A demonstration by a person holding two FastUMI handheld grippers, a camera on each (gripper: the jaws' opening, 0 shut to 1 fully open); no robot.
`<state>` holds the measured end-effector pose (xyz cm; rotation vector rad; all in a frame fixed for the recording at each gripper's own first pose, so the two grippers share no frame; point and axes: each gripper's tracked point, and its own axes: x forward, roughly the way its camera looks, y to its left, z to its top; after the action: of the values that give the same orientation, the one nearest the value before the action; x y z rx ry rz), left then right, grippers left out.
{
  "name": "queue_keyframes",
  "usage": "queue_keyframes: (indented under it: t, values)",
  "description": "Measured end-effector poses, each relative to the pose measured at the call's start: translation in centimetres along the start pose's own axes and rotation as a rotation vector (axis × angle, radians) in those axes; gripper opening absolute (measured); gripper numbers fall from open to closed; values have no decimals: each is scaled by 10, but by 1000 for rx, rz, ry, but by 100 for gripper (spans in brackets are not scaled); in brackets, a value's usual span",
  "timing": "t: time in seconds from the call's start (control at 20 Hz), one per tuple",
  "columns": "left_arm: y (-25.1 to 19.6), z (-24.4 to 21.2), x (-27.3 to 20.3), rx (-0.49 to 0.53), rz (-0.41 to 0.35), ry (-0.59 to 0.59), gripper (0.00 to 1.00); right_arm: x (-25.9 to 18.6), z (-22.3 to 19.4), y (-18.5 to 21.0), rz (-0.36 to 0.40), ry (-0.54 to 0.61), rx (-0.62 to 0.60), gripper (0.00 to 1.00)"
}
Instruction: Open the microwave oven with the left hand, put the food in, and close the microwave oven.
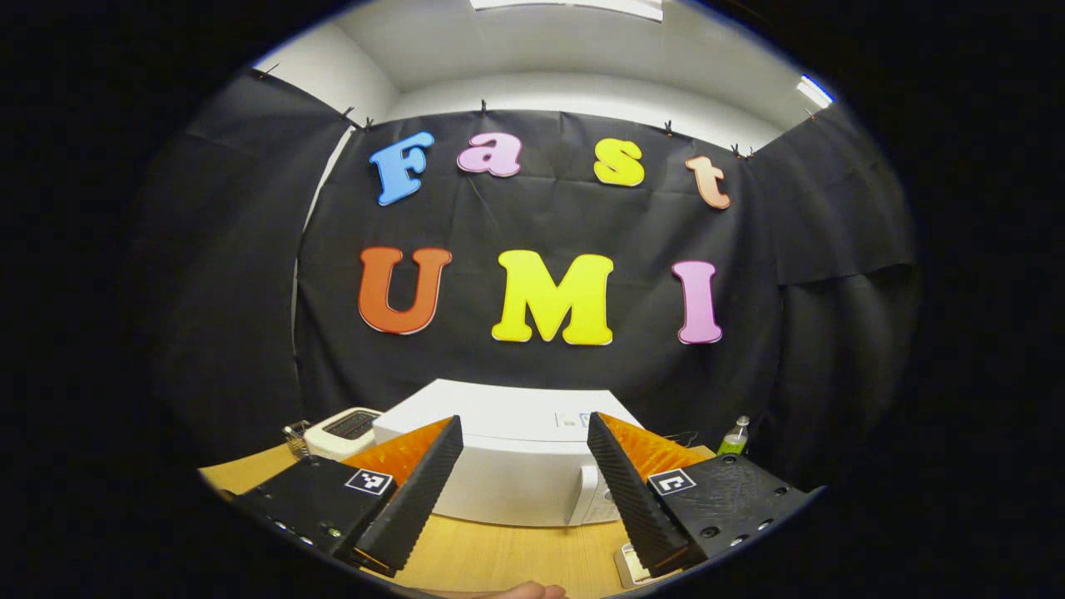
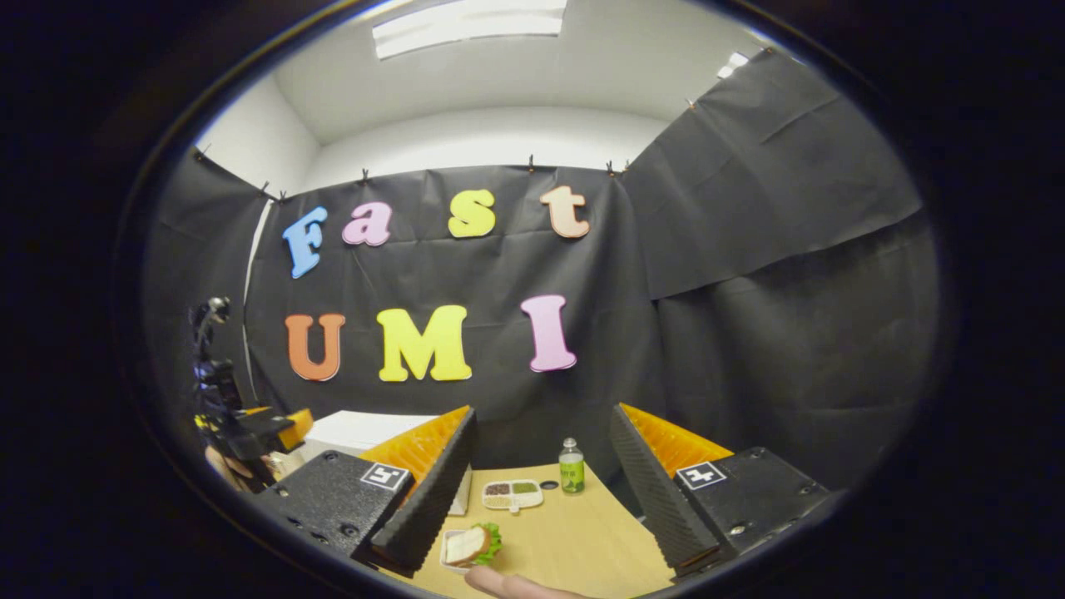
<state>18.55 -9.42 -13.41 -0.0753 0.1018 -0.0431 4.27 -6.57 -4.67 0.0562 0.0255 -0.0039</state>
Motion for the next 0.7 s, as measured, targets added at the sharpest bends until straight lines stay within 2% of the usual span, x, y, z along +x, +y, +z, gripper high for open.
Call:
queue_keyframes:
  t: [0.3,0.35,0.45,0.5,0.7]
  values:
    - [-39,-81,67,24,-51,76,95,11,-23,-13,16,27,-11,100]
    - [-43,-93,72,31,-57,90,95,13,-23,-14,29,22,-23,93]
    - [-51,-114,83,31,-68,115,95,17,-26,-19,39,16,-38,93]
    - [-54,-126,88,24,-74,131,96,20,-30,-23,37,20,-38,100]
    - [-55,-168,101,14,-61,220,95,30,-51,-29,43,67,-20,100]
